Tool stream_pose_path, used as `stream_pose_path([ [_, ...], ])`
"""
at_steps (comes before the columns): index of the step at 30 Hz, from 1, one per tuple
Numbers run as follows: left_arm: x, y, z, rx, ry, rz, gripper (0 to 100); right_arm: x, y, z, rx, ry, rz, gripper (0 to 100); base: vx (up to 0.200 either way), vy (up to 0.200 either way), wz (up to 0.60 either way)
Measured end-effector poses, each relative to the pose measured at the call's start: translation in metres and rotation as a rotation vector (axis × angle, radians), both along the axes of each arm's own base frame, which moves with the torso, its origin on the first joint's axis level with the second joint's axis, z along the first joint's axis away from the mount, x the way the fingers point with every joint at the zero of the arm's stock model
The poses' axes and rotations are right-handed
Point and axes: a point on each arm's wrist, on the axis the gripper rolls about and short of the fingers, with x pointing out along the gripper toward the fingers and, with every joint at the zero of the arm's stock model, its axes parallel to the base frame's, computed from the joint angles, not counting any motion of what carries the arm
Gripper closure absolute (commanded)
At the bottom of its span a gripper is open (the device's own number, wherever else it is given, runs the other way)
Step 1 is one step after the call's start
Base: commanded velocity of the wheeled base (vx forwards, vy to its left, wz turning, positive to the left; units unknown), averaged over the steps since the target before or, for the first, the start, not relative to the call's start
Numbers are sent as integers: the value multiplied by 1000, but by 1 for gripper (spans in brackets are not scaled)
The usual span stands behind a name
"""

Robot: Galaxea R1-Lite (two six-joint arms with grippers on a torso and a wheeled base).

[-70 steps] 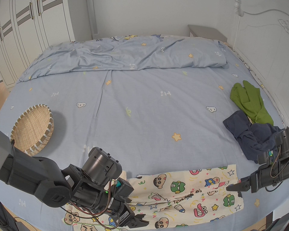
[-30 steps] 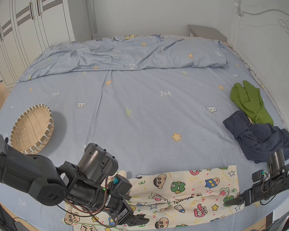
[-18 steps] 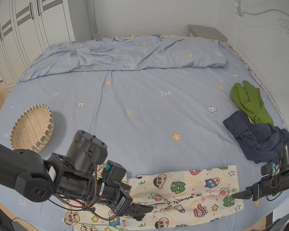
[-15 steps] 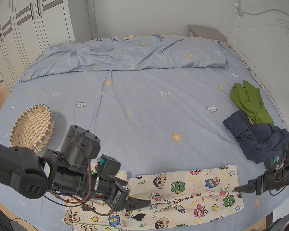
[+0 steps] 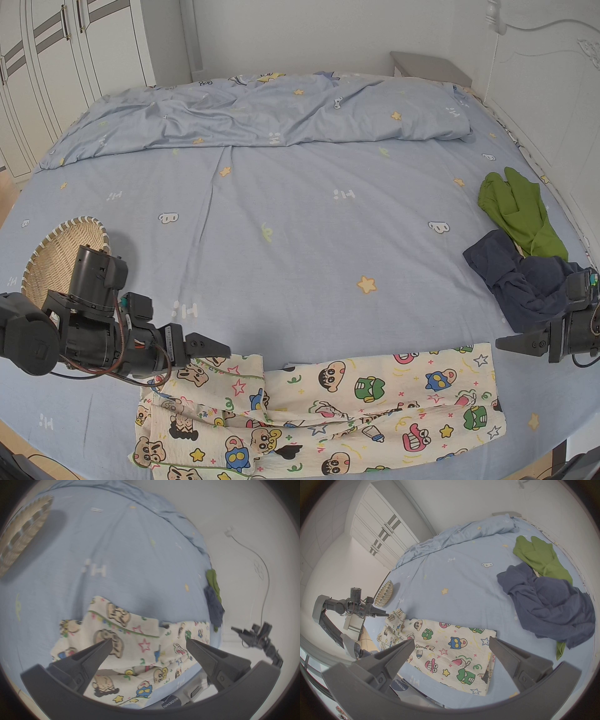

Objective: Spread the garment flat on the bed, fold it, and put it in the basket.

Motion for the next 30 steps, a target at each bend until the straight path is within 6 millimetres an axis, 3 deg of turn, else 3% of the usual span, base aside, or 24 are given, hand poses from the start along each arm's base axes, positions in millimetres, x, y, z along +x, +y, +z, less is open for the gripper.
stream_pose_path([
  [5,1,20,-5,-3,29,91,0,-3,3,-1,-1,2,19,0,0,0,0],
  [14,-11,39,0,37,-42,77,0,-8,3,0,-1,-5,27,0,0,0,0],
  [22,-22,43,-1,4,-40,36,0,-10,3,1,0,-11,29,0,0,0,0],
  [30,-21,42,-9,9,-16,2,0,-10,4,0,0,-11,31,0,0,0,0],
])
